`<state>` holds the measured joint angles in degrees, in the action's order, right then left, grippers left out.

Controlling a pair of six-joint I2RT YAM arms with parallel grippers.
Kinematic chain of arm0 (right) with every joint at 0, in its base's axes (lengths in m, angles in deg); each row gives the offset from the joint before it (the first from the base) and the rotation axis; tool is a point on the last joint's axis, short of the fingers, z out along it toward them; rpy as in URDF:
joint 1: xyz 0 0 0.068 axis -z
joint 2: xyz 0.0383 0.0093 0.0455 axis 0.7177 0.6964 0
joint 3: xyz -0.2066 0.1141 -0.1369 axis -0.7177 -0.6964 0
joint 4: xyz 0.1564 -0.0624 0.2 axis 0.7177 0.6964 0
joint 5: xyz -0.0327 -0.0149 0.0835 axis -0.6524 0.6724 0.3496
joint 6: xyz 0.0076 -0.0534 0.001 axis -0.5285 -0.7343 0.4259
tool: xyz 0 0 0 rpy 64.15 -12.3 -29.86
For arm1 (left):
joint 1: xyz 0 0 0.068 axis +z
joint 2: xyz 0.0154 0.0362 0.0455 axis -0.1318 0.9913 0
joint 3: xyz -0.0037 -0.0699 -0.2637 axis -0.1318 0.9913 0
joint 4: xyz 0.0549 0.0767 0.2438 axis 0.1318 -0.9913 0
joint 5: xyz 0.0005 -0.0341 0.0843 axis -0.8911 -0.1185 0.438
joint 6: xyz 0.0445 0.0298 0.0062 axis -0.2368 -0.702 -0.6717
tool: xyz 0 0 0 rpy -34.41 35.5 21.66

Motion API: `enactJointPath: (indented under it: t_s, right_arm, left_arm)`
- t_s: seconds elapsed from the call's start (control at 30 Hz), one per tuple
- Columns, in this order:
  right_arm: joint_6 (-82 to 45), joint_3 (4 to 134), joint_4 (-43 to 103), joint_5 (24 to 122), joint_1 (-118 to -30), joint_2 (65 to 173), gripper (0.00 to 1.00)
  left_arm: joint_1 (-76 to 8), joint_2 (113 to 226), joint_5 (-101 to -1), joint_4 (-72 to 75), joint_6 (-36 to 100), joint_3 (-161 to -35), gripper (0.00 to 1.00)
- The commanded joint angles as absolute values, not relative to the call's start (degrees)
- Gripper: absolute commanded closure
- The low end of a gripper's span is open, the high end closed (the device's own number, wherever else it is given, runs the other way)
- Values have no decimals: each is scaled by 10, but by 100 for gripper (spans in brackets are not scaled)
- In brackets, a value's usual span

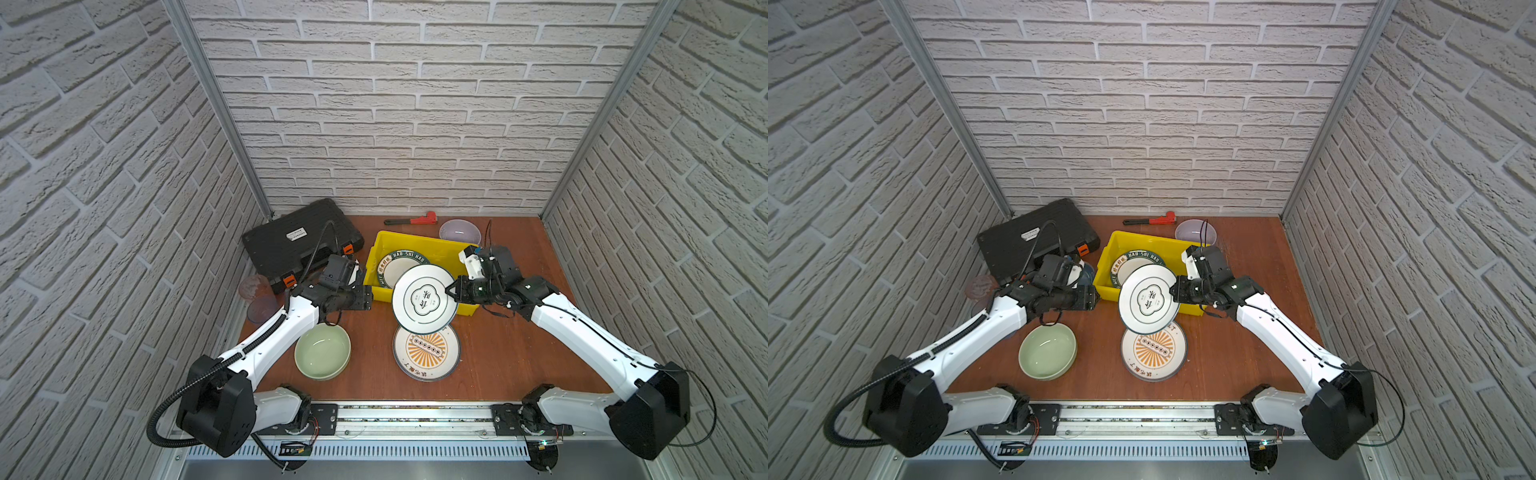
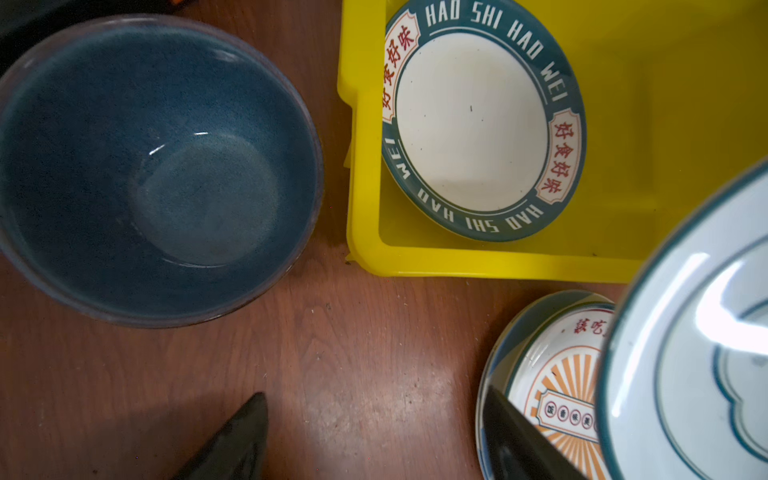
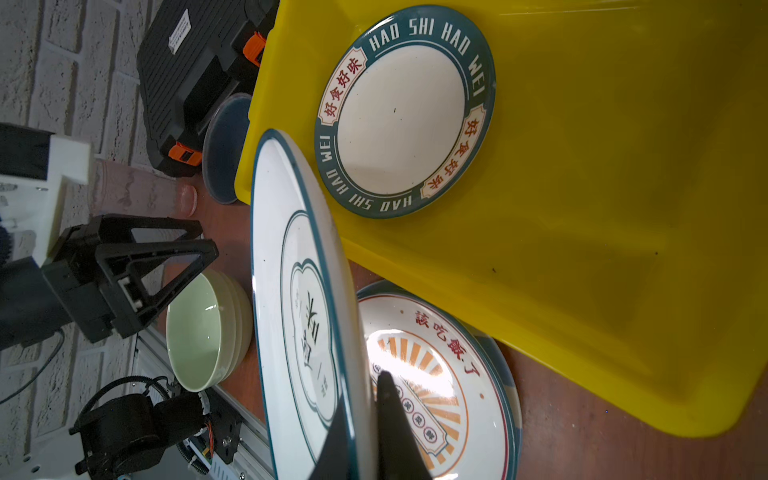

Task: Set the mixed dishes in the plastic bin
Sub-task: 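Lift the white plates with the right gripper toward the bin while the left releases, then lower the white plates into the yellow bin and open the right gripper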

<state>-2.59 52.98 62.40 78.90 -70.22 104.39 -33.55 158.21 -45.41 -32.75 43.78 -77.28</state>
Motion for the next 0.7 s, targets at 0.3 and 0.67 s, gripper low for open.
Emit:
enactJointPath:
  t_s: [0.3,0.67]
  right_arm:
    - [27,634,441,835,-668,1176,94]
    - [75,646,319,808,-661,1276,94]
  left_arm:
    - [-329,1527,-443,-343,425,-768,18]
    - [-329,1496,-446,-350,425,-770,16]
